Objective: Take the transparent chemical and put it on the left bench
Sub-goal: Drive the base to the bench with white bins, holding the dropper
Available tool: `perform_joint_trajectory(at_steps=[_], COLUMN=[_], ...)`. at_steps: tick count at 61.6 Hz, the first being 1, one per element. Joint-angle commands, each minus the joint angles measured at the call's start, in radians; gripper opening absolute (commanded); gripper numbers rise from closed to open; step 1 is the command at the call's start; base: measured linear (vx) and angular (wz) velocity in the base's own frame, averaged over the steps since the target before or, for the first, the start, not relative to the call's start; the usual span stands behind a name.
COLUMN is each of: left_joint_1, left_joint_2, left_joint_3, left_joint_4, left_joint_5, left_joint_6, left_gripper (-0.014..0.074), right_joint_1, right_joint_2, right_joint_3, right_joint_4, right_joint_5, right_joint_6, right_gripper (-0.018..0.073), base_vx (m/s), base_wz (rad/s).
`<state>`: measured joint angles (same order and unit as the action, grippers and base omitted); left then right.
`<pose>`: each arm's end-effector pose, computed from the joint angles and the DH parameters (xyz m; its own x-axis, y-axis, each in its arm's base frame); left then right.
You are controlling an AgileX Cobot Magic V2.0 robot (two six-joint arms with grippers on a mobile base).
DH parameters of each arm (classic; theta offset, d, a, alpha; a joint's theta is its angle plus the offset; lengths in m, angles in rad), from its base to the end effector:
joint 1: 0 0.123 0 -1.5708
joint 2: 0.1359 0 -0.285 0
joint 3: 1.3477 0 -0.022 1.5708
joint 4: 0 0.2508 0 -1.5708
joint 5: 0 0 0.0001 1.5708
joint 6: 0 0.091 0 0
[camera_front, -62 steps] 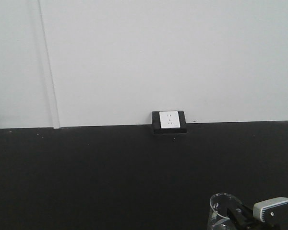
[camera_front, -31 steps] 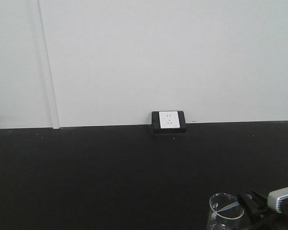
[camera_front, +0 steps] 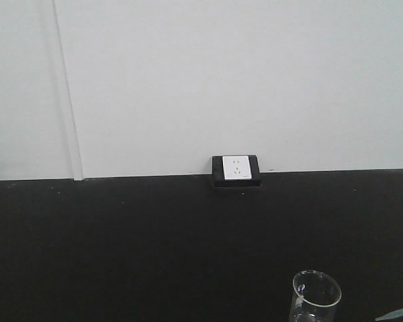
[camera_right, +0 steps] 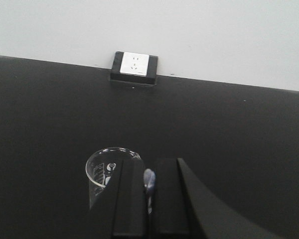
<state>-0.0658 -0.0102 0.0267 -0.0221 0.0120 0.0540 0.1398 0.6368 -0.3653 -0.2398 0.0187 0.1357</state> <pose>0.0566 -0.0038 0.2036 0.0606 0.0280 -0.9978 0.0641 0.9974 0.0319 0.1344 0.0185 0.2792 -0.1840 -0.1308 -0.9742 -0.1550 0.9826 -0.1026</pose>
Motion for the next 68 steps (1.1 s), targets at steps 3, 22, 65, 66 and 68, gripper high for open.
perform_joint_trajectory(at_steps=[3,22,65,66,68], left_joint_1=[-0.002,-0.002,-0.002,-0.002,-0.002], left_joint_2=[-0.019,-0.019,-0.019,-0.019,-0.019], left_joint_3=[0.016,0.016,0.016,0.016,0.016], left_joint_4=[-0.001,-0.001,-0.001,-0.001,-0.001], left_joint_5=[-0.078,-0.078,-0.078,-0.078,-0.078], left_joint_6=[-0.008,-0.008,-0.008,-0.008,-0.008], left_gripper=[-0.0003,-0.0003,-0.0003,-0.0003,-0.0003], right_joint_1=[-0.002,-0.002,-0.002,-0.002,-0.002], right_joint_2=[-0.068,-0.093,-0.093,-0.093,-0.093], right_joint_3=[-0.027,-0.027,-0.027,-0.027,-0.027], right_joint_4=[-0.002,-0.001,-0.001,-0.001,-0.001], right_joint_5=[-0.042,-0.006,-0.006,-0.006,-0.006], right_joint_6=[-0.012,-0.011,-0.011,-0.011,-0.011], right_gripper=[-0.0004,-0.0004,-0.0004,-0.0004,-0.0004], base_vx=[0.0,0.0,-0.03,-0.15,-0.15], base_wz=[0.0,0.0,0.01,0.01,0.01])
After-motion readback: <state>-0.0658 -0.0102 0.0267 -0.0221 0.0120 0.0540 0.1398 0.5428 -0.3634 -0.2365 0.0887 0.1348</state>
